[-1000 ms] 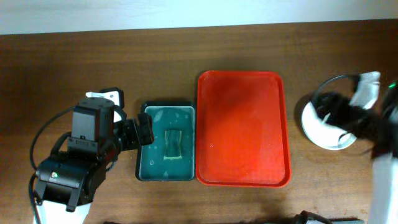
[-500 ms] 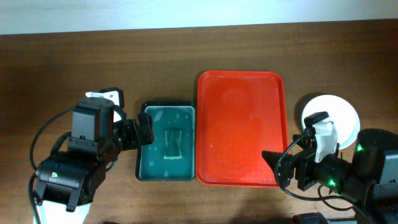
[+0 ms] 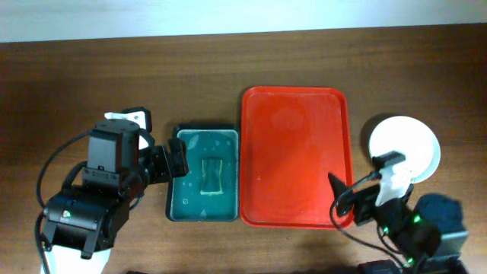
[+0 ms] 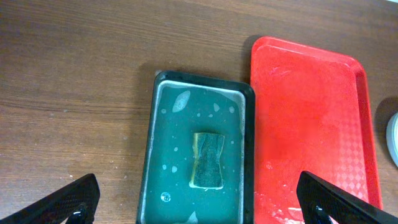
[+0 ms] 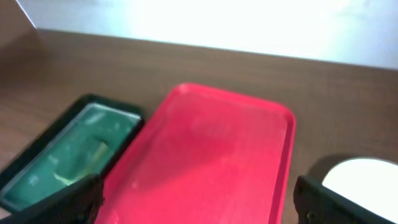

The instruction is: Clean dirty plates on tray and stack at the side

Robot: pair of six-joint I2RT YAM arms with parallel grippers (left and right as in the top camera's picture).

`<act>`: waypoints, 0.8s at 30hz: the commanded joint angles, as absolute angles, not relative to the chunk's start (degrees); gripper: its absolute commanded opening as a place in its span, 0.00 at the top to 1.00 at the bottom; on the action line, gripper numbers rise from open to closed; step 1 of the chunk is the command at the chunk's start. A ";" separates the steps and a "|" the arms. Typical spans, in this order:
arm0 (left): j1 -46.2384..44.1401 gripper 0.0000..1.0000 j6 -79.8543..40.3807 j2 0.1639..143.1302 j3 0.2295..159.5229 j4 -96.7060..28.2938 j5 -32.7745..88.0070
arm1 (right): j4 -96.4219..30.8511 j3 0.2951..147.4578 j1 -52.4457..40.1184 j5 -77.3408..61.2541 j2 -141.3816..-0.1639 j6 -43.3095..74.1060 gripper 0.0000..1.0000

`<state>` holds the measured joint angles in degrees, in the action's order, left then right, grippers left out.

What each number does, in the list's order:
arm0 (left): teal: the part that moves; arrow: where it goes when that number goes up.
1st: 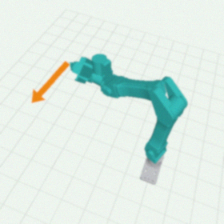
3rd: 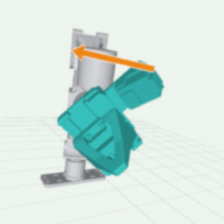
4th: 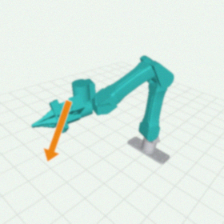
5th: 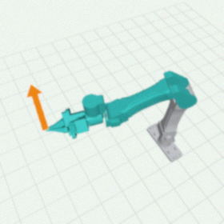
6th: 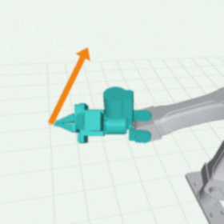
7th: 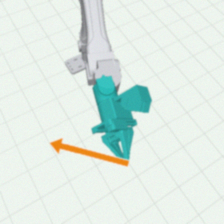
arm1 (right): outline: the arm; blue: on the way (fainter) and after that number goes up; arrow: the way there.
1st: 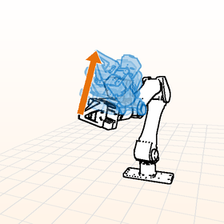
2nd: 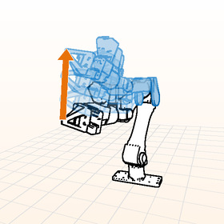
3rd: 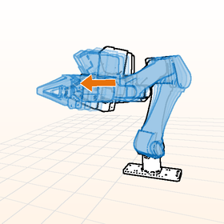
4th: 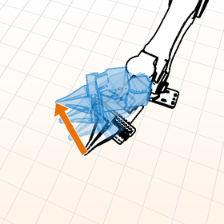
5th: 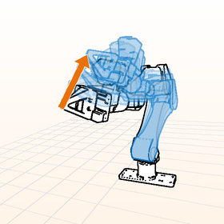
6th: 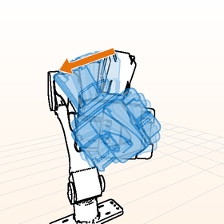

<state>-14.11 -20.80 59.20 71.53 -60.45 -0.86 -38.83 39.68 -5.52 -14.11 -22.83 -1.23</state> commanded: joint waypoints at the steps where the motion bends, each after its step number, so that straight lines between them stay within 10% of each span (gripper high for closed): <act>1: -13.80 0.01 -20.75 59.11 72.01 -60.36 -1.23 | -30.09 28.95 -5.89 -12.19 -13.39 -1.26 0.02; 24: -13.80 0.01 -20.75 59.11 72.01 -60.38 -1.23 | -3.42 0.32 -6.00 -12.38 -0.19 -1.26 0.02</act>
